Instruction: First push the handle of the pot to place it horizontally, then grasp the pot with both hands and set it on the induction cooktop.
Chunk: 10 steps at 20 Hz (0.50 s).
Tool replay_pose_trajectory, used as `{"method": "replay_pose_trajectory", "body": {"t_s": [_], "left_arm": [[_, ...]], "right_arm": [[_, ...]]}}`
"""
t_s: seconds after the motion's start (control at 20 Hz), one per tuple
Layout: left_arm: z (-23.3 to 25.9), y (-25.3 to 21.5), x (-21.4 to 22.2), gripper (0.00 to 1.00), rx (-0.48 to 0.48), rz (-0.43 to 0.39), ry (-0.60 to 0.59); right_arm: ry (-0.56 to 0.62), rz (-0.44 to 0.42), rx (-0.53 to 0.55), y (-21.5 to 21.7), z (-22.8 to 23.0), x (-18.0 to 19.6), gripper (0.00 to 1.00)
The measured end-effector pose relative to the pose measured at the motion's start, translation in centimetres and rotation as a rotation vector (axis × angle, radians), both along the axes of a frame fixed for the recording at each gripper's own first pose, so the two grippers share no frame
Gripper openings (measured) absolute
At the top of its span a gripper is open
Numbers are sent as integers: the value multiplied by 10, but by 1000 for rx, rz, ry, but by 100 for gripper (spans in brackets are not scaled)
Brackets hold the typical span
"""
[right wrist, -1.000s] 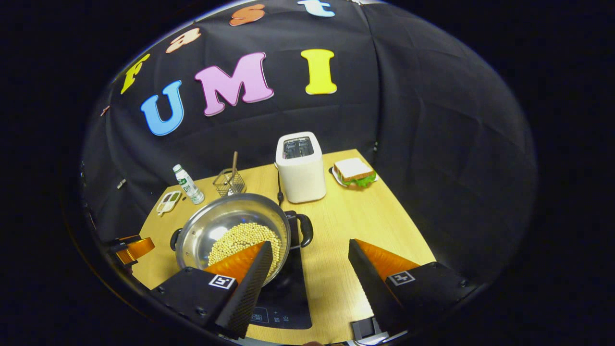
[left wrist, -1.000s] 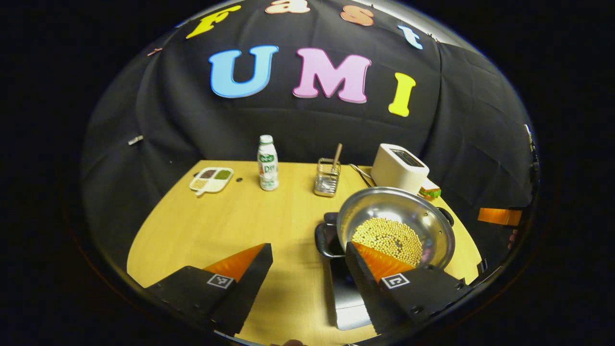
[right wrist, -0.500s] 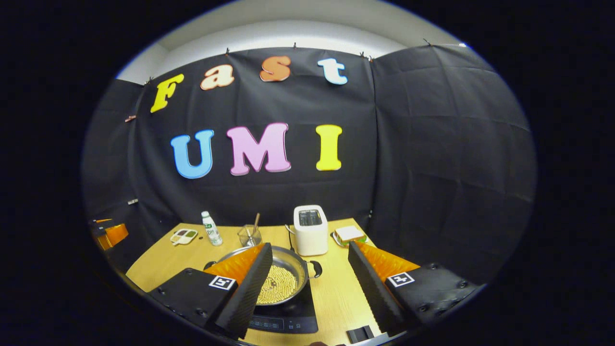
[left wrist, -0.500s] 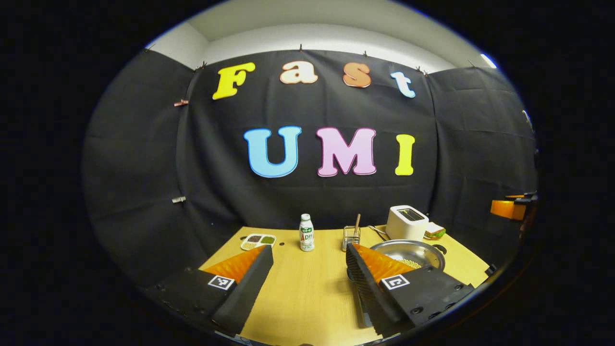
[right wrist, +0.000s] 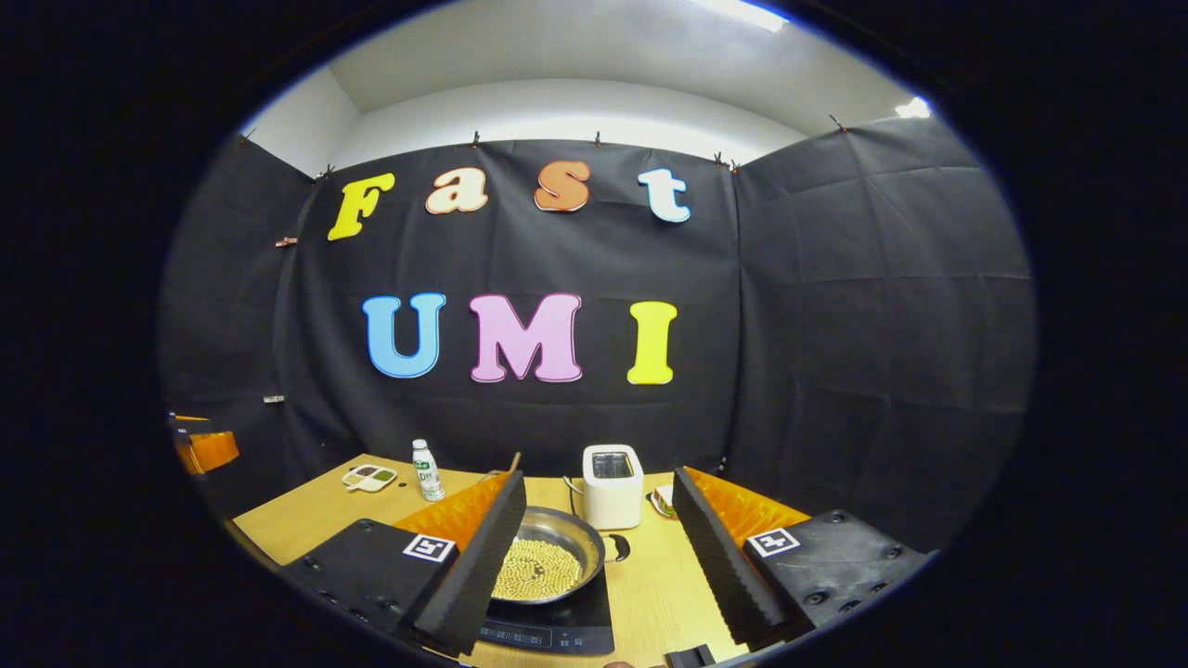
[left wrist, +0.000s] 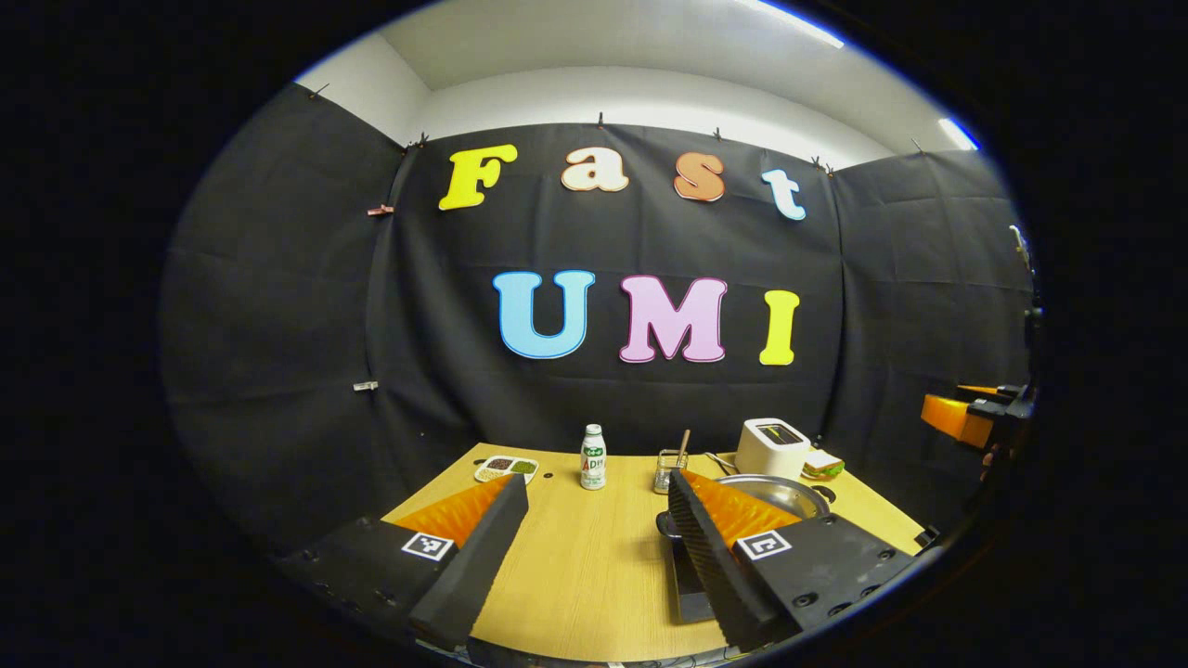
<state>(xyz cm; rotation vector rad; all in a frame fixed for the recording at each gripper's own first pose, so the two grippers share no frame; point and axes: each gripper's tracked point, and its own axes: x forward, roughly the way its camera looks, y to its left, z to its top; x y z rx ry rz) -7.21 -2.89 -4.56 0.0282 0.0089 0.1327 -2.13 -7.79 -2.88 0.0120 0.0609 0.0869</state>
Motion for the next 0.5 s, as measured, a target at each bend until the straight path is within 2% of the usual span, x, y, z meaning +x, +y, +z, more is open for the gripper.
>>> {"method": "replay_pose_trajectory", "body": {"t_s": [0.3, 0.5], "left_arm": [[2, -10, 0, 95, -13, 65, -9], [-1, -26, 0, 95, -17, 53, 5]], "right_arm": [[105, 82, 90, 10, -17, 26, 98], [61, 106, 63, 17, 1, 37, 98]]}}
